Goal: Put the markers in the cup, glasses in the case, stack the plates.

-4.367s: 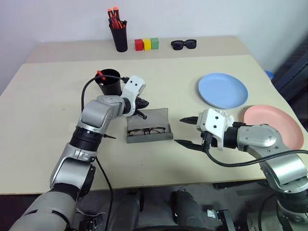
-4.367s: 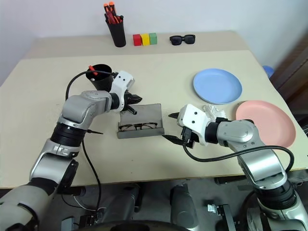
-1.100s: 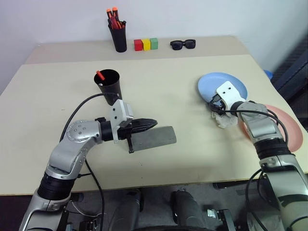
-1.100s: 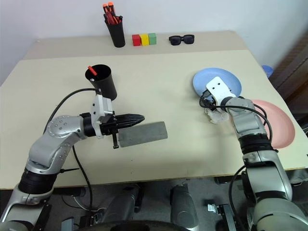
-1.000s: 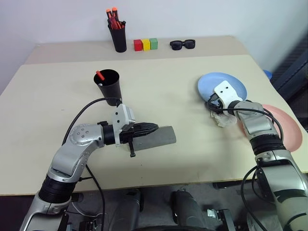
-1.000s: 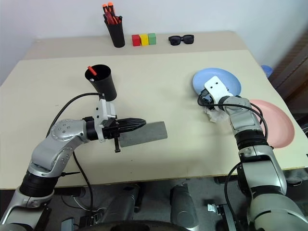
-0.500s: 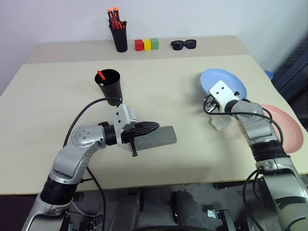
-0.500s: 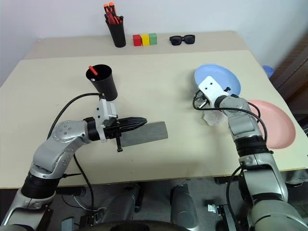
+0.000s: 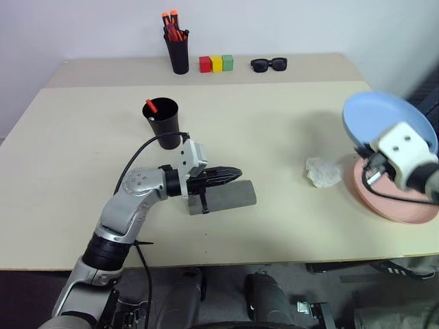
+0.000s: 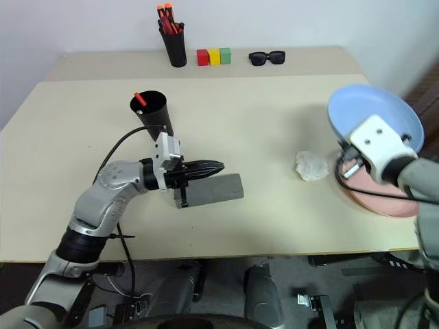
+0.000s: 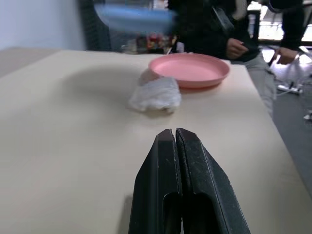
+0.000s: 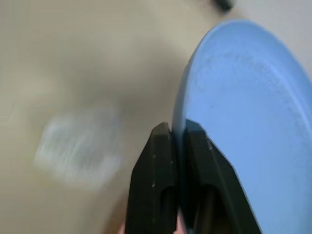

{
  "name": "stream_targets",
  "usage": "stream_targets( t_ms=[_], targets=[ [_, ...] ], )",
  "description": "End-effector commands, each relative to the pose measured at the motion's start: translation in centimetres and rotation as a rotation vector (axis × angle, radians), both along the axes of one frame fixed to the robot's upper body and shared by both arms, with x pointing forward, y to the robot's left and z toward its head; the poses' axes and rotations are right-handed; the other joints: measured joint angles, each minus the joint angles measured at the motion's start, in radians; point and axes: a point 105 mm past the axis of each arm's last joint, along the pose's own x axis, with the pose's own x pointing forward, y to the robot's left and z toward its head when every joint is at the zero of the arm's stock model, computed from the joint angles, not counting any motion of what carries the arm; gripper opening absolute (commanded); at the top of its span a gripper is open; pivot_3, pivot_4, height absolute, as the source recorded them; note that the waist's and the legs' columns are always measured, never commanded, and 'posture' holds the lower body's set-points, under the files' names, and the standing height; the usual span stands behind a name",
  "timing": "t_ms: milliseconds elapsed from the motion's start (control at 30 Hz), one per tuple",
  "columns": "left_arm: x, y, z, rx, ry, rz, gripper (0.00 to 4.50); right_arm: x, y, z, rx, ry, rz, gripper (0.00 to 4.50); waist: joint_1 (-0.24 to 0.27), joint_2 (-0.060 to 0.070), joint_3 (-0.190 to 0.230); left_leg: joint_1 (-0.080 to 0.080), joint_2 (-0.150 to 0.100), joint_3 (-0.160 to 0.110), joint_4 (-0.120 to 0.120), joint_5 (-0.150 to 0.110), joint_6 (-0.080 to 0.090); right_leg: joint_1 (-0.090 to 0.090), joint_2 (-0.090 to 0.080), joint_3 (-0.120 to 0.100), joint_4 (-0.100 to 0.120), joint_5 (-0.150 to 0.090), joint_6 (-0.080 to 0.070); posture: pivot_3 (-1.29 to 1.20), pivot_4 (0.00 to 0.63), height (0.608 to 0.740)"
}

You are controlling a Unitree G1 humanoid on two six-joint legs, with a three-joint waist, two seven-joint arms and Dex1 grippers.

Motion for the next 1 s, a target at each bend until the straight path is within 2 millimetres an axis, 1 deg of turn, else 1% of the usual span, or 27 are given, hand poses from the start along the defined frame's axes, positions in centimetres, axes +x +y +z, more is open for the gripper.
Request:
stream_targets(
  t_ms=[33,67,133,233,300,333,433,500,533,600,633,733,800,833,900,1000],
  targets=[
    [-0.2,-1.1,0.7,-0.012,-0.051,-0.053,0.0,-1.5,-2.4,-0.8,-0.054,0.004,-0.126,0.08,-0.001,0.0,0.0,0.0,0.0,0.0,0.001,0.0,0.0,0.0,0.0,0.0,0.0,0.0,0.0,0.0,0.15,0.74],
    [-0.4,-1.3,0.8,-0.019,-0.05,-0.067,0.0,-1.6,-3.2,-1.4,-0.064,0.015,-0.166,0.08,-0.005,0.001,0.0,0.0,0.0,0.001,0.001,0.0,0.0,0.0,0.0,0.0,0.0,0.0,0.0,0.0,0.15,0.74],
    [-0.8,-1.5,0.8,-0.027,-0.037,-0.094,0.0,-1.8,-4.0,-2.1,-0.07,0.037,-0.209,0.08,-0.011,0.001,-0.001,0.001,0.0,0.004,0.001,0.0,0.001,0.0,0.0,0.002,0.0,0.0,0.0,0.0,0.15,0.74],
    [-1.6,-1.7,0.6,-0.017,-0.033,-0.123,0.0,-1.9,-4.1,-2.9,-0.023,0.08,-0.211,0.08,-0.013,0.002,-0.001,0.001,0.001,0.004,0.001,0.0,0.001,0.0,0.0,0.002,0.0,0.0,-0.001,0.0,0.15,0.74],
    [-1.7,-1.7,0.5,-0.013,-0.036,-0.119,0.0,-1.9,-4.0,-3.1,-0.017,0.097,-0.202,0.08,-0.009,0.002,-0.001,0.001,0.001,0.004,0.001,-0.001,0.001,0.0,0.0,0.002,0.0,0.0,0.0,0.0,0.15,0.74],
    [-1.7,-1.7,0.4,-0.011,-0.036,-0.115,0.0,-1.8,-4.0,-3.2,-0.007,0.103,-0.2,0.37,-0.006,0.002,-0.001,0.001,0.001,0.004,0.001,-0.001,0.001,0.0,0.0,0.002,0.0,0.0,0.0,0.0,0.15,0.74],
    [-1.8,-1.7,0.3,-0.009,-0.034,-0.105,0.0,-1.6,-3.8,-3.2,0.016,0.109,-0.193,1.46,-0.001,0.002,-0.001,0.001,0.001,0.004,0.001,-0.001,0.001,0.001,0.0,0.002,-0.001,0.0,0.0,0.0,0.15,0.74],
    [-2.0,-1.7,0.3,-0.01,-0.031,-0.102,0.0,-1.6,-3.7,-3.2,0.021,0.118,-0.181,2.59,-0.001,0.002,-0.001,0.001,0.001,0.004,0.001,-0.001,0.001,0.001,0.0,0.002,-0.001,0.0,0.0,0.0,0.15,0.74],
    [-2.0,-1.7,0.3,-0.01,-0.028,-0.101,0.0,-1.6,-3.7,-3.3,0.023,0.127,-0.179,3.04,-0.001,0.002,-0.001,0.001,0.001,0.004,0.001,-0.001,0.001,0.001,0.0,0.002,-0.001,0.0,0.0,0.0,0.15,0.74],
    [-2.0,-1.6,0.3,-0.01,-0.025,-0.099,0.0,-1.8,-3.7,-3.4,0.016,0.14,-0.171,4.1,0.0,0.001,-0.001,0.001,0.001,0.004,0.001,-0.001,0.001,0.001,0.0,0.002,-0.001,0.0,0.0,0.0,0.15,0.74],
    [-2.0,-1.6,0.3,-0.01,-0.024,-0.097,0.0,-1.8,-3.6,-3.2,0.016,0.132,-0.158,4.44,0.0,0.001,-0.001,0.001,0.001,0.004,0.001,-0.001,0.001,0.001,0.0,0.002,-0.001,0.0,0.0,0.0,0.15,0.74],
    [-1.8,-1.5,0.3,-0.009,-0.025,-0.092,0.0,-1.2,-2.7,-2.0,0.061,0.06,-0.121,4.44,-0.002,0.001,-0.001,0.001,0.001,0.004,0.001,-0.001,0.001,0.001,0.0,0.002,-0.001,0.0,0.0,0.0,0.15,0.74],
    [-1.7,-1.5,0.3,-0.009,-0.027,-0.087,0.0,-1.0,-1.0,-1.9,0.104,0.041,-0.047,4.44,-0.004,0.001,-0.001,0.001,0.001,0.005,0.001,-0.001,0.001,0.001,0.0,0.002,-0.001,0.0,0.0,0.0,0.15,0.74],
    [-1.6,-1.4,0.3,-0.009,-0.029,-0.083,0.0,-0.9,-0.2,-2.0,0.12,0.04,-0.013,4.44,-0.003,0.001,-0.001,0.001,0.001,0.004,0.001,-0.001,0.001,0.001,0.0,0.002,-0.001,0.0,0.0,0.0,0.15,0.74],
    [-1.5,-1.4,0.4,-0.008,-0.032,-0.076,0.0,-0.6,0.8,-2.4,0.138,0.035,0.023,4.44,-0.002,0.001,-0.001,0.001,0.001,0.004,0.001,-0.001,0.001,0.001,0.0,0.002,-0.001,0.0,0.0,0.0,0.15,0.74],
    [-1.3,-1.0,0.6,-0.005,-0.041,-0.051,0.0,0.8,2.3,-4.0,0.17,0.027,0.042,4.44,-0.004,0.001,-0.001,0.001,0.001,0.004,0.002,-0.001,0.001,0.002,0.0,0.002,-0.002,0.0,0.0,0.0,0.15,0.74]
  ],
)
